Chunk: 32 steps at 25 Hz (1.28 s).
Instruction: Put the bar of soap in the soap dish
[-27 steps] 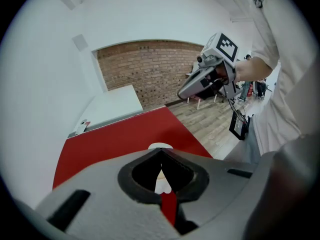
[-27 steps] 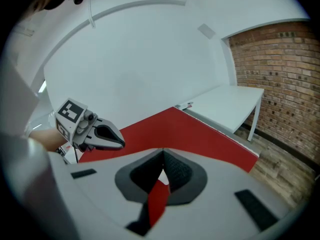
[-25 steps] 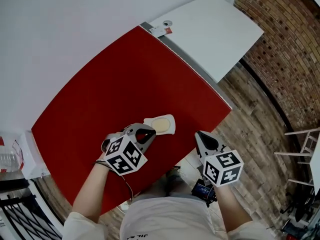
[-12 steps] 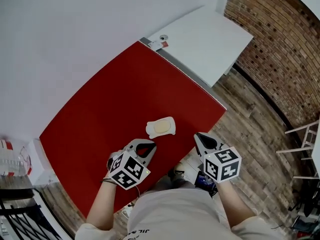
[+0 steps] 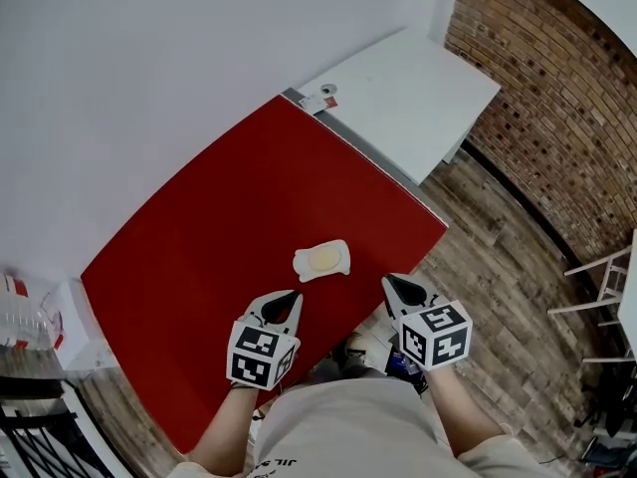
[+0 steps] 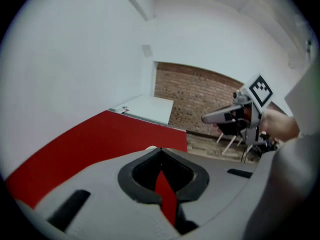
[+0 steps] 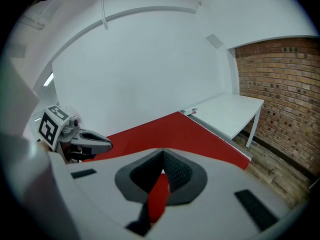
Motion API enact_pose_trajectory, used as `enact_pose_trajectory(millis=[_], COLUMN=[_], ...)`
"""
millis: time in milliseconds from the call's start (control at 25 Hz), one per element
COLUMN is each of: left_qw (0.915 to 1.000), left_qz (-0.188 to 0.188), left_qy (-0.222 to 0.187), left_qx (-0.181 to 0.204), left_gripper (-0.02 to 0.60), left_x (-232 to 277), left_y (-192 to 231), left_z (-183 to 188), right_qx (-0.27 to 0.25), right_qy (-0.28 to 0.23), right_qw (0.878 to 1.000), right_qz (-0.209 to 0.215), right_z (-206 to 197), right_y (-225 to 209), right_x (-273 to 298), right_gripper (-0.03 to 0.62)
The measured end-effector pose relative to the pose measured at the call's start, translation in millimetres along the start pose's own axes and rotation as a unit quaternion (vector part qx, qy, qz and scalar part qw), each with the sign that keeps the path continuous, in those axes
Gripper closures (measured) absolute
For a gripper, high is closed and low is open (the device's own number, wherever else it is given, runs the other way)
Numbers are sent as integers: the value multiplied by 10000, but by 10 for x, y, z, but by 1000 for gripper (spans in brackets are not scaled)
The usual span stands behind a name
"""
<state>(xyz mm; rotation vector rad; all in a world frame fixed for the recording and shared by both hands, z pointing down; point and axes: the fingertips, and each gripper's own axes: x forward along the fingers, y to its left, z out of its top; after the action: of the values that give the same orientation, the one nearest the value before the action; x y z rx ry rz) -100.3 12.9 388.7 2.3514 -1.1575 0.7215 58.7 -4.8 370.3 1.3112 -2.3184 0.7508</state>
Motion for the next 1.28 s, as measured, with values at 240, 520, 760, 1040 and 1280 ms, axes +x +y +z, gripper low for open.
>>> enact_pose_trajectory(millis=[240,520,760,1040,1280], left_qw=[9938,9882,9903,9915,9921], left_qz=[795,941,885,849,806], left_qy=[-246,-433,-404,-372,-360], left_qx=[-734,-1131,-991,-918,-887], left_gripper=[574,574,574,574,574], left_x=[-77,-88,-64,-64,-66], left_y=[-34,-48,-92,-142,-135], left_z=[-87,-68,-55,-48,-60], right_qx=[85,-117,-209,-160,-143], right_qy=[43,103,126,110,69], right_qw=[10000,9997,9995,9997,9998], right_qz=[-11,168,186,144,117], right_z=[-60,-82,-90,-84,-80], right_y=[108,255,283,200,205], right_x=[-17,-31,-43,-120,-131], right_gripper=[591,591,591,591,591])
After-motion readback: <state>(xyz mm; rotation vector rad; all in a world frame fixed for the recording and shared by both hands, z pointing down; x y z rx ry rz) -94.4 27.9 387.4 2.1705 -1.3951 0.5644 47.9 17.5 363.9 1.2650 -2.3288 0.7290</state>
